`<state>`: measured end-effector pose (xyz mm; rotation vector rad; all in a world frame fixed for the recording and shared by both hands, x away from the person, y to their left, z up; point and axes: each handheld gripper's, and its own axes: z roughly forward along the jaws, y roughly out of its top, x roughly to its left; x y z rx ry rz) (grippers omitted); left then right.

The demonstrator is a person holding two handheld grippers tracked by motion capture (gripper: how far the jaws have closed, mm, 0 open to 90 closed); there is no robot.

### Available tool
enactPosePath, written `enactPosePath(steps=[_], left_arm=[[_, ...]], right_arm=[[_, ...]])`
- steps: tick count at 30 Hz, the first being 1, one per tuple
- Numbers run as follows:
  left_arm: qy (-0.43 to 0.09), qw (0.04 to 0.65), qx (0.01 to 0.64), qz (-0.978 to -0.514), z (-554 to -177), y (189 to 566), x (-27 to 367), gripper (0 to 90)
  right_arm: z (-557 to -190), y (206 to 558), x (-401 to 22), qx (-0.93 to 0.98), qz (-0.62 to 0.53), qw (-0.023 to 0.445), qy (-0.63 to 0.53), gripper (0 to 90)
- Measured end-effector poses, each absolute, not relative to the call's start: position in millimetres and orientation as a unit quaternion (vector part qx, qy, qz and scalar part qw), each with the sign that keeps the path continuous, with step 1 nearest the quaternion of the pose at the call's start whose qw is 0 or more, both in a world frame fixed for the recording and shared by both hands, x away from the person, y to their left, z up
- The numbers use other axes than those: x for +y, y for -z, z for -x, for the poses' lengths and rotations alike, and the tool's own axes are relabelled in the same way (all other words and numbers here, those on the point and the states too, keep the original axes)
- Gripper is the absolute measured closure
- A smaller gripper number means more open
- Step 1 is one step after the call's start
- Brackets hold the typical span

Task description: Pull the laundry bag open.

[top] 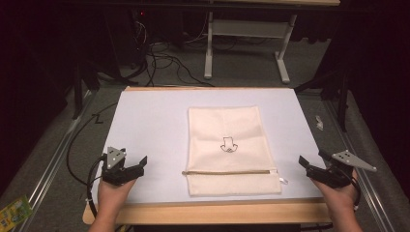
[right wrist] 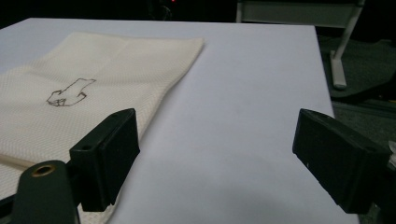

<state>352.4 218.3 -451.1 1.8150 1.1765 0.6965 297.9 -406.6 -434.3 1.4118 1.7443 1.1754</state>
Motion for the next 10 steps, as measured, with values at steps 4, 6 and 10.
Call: enactPosePath(steps=[4,6,10], left_arm=[[-0.275,0.421,0.457,-0.734,-352.0,450.2,211.5,14.8],[-0.271,0.421,0.454,-0.737,-352.0,449.4,209.7,14.8],[-0.253,0.421,0.458,-0.741,-355.1,450.1,210.7,8.4]], right_arm=[[-299.7,433.6,-391.8,0.675,-0.513,0.305,-0.435,15.1],[-299.4,434.3,-388.8,0.683,-0.505,0.314,-0.424,15.0],[-297.6,435.0,-392.0,0.677,-0.511,0.322,-0.42,12.0]])
